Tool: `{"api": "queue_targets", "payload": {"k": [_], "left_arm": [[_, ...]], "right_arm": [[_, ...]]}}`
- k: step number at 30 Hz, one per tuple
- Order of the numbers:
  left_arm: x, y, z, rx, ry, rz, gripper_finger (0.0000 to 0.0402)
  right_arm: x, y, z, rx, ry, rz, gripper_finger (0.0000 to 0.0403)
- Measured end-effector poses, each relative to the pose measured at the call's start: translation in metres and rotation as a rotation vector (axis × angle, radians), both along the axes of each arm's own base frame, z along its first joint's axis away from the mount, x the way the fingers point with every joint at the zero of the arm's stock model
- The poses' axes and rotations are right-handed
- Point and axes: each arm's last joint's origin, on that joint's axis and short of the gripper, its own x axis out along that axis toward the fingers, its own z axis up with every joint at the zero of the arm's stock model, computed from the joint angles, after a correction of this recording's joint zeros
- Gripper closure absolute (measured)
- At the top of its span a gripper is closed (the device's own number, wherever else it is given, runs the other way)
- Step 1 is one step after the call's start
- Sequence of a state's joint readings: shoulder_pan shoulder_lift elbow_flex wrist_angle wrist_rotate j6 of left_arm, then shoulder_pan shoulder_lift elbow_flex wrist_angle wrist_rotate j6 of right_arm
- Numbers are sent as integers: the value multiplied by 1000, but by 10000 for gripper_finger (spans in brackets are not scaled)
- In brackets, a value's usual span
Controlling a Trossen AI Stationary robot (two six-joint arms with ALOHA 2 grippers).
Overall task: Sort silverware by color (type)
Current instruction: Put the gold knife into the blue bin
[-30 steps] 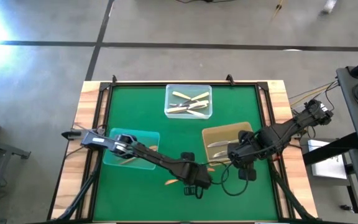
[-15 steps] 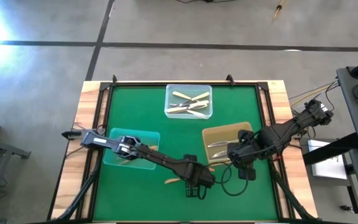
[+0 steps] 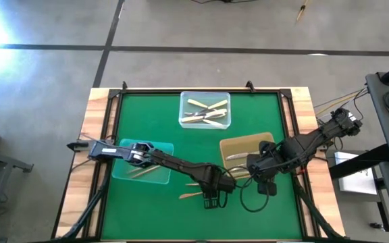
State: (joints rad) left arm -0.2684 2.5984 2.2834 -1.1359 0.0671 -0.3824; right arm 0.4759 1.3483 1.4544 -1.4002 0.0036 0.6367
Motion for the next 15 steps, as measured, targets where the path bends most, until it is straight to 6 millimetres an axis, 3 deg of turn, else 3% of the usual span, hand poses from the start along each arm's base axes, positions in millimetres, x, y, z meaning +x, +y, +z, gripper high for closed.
{"api": "queue_targets", "payload": {"k": [10, 15], "left_arm": [[-3, -3, -7, 28, 0, 52, 390], [-3, -5, -2, -15, 9, 60, 391]], "right_arm": [[0, 0, 0, 0, 0, -3, 277], [0, 0, 0, 0, 0, -2, 276]]}}
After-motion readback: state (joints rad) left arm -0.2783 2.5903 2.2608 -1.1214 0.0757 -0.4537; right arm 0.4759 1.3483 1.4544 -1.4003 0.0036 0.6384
